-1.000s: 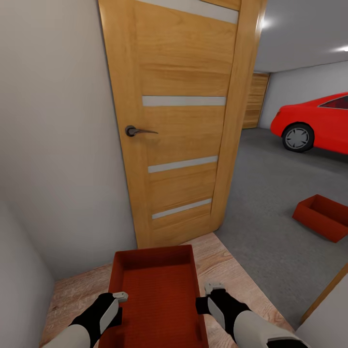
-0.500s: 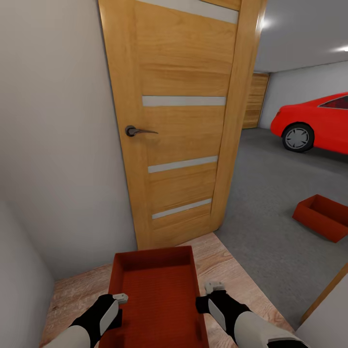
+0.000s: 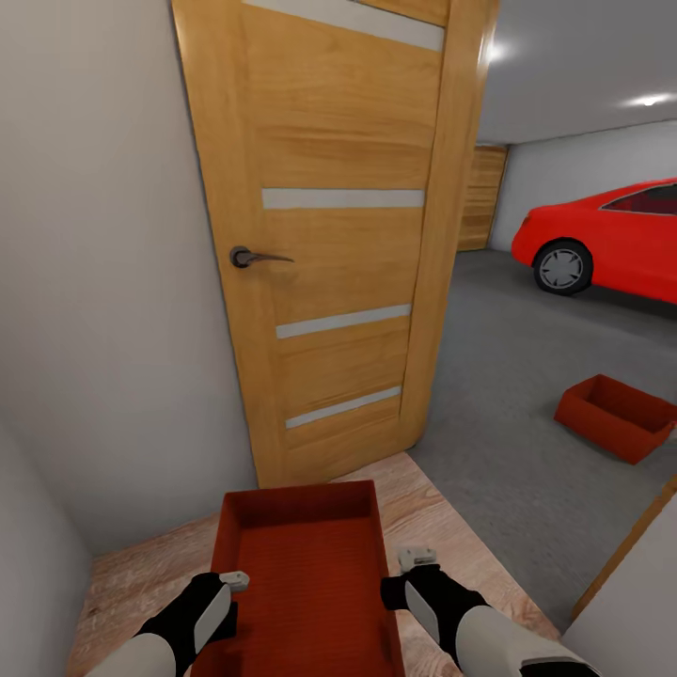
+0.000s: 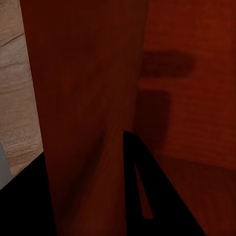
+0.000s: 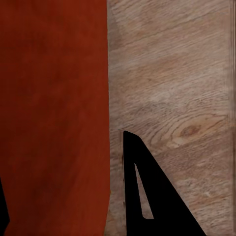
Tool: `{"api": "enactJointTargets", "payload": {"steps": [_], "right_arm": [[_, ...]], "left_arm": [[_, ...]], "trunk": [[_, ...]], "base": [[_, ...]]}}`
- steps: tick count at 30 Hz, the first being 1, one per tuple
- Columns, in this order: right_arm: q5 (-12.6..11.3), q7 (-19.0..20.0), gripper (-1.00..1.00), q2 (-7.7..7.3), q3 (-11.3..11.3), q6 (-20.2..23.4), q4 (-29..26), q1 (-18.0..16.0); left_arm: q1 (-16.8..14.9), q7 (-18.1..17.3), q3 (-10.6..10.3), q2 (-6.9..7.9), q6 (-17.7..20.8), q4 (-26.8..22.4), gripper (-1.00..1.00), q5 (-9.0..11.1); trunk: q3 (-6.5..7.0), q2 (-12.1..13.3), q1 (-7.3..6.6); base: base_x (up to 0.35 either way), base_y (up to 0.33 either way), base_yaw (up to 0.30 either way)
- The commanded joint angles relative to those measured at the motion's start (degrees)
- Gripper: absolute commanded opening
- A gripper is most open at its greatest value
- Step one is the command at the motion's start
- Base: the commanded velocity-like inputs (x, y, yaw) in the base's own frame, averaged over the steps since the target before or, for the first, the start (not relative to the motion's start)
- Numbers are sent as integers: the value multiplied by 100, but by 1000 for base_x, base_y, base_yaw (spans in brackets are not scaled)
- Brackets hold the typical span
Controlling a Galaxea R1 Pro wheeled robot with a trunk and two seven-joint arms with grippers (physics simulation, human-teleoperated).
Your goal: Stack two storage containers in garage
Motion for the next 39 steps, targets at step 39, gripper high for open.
{"api": "enactJointTargets", "payload": {"steps": [39], "right_arm": [[54, -16, -100, -9, 12, 39, -8, -3]], "left_arm": [[1, 64, -34, 3, 41, -21, -100, -1]], "trunk": [[209, -2, -1]], "base": [[79, 52, -242]]}}
